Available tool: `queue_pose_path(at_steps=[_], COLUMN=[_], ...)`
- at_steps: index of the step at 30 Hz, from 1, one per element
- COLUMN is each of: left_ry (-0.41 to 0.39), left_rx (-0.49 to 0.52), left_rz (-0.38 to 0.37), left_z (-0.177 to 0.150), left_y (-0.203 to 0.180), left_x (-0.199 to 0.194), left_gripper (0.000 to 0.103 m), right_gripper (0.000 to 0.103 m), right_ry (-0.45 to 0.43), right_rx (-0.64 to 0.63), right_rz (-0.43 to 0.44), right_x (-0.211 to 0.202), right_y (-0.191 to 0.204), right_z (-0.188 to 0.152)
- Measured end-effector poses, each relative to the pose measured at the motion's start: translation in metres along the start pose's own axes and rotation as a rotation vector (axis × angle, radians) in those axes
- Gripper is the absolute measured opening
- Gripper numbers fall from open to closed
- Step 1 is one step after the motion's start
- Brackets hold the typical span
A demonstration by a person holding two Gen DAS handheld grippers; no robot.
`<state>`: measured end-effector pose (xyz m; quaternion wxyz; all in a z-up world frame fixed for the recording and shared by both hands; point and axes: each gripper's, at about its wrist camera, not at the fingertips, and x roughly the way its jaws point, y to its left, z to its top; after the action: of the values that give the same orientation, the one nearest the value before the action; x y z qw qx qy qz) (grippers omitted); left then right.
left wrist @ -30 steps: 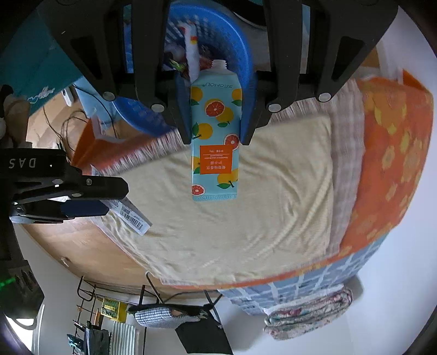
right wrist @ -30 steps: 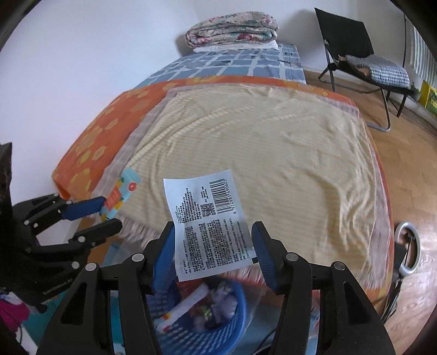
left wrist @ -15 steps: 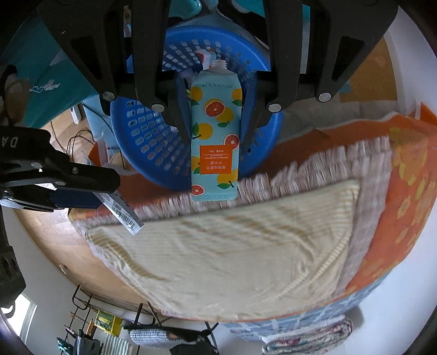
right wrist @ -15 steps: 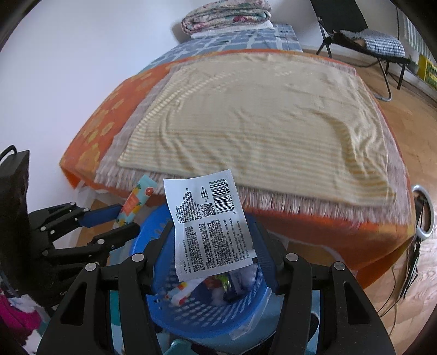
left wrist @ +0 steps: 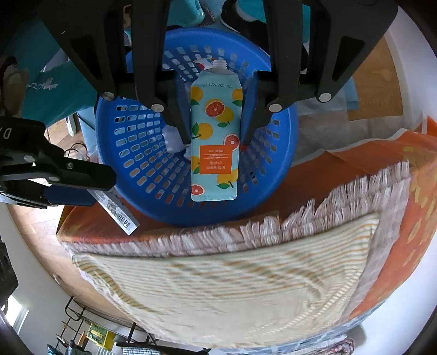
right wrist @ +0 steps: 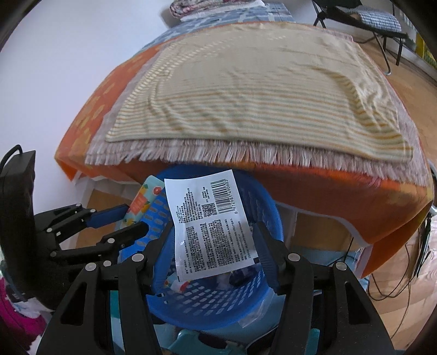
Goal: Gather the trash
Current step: 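Carry the tube and label into the blue basket and open both grippers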
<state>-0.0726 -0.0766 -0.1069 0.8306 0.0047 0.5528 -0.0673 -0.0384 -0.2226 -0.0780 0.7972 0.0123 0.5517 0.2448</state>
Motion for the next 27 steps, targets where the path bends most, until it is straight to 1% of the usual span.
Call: queue_pose_path(at_steps=[9,11,12,13,19,22,27], left_ry=[0.043,0.046,0.042,0.037,0.045,0.046,0.043], left_rx=[-0.008,-0.011,-0.014,-0.015,-0.02,-0.02,-0.023], left_rz=[0.015,0.018,0.021,0.025,0.033,0.035,0.04], left_z=[-0.002,-0.003,-0.003,-0.003,-0.005,-0.006,-0.004], left_y=[0.004,0.004,0.005,0.005,0.009,0.009,0.008], left_x=[0.017,0.02,0.02,0.02,0.024,0.024,0.026], left_gripper=[0.036,0.045,0.052,0.054,0.054,0.058,0.059], right_gripper=[0.057,0.058,0.059,0.059,0.06,0.06,0.06], right_ry=[0.036,0.047,0.053,0.058,0.074,0.086,0.106], right_rx=[0.018,0.019,0.021,0.022,0.04,0.051,0.057], right_rz=[0.004,0.005,0.003,0.001,-0.014,-0.019,-0.029], right_x=[0.019,0.023,0.024,0.026,0.03,0.033,0.036], right_y=[-0.002,-0.002,-0.003,-0.002,-0.008,-0.01,-0.013], right_z=[-0.002,-0.002,-0.001,-0.001,-0.001,-0.001,-0.002])
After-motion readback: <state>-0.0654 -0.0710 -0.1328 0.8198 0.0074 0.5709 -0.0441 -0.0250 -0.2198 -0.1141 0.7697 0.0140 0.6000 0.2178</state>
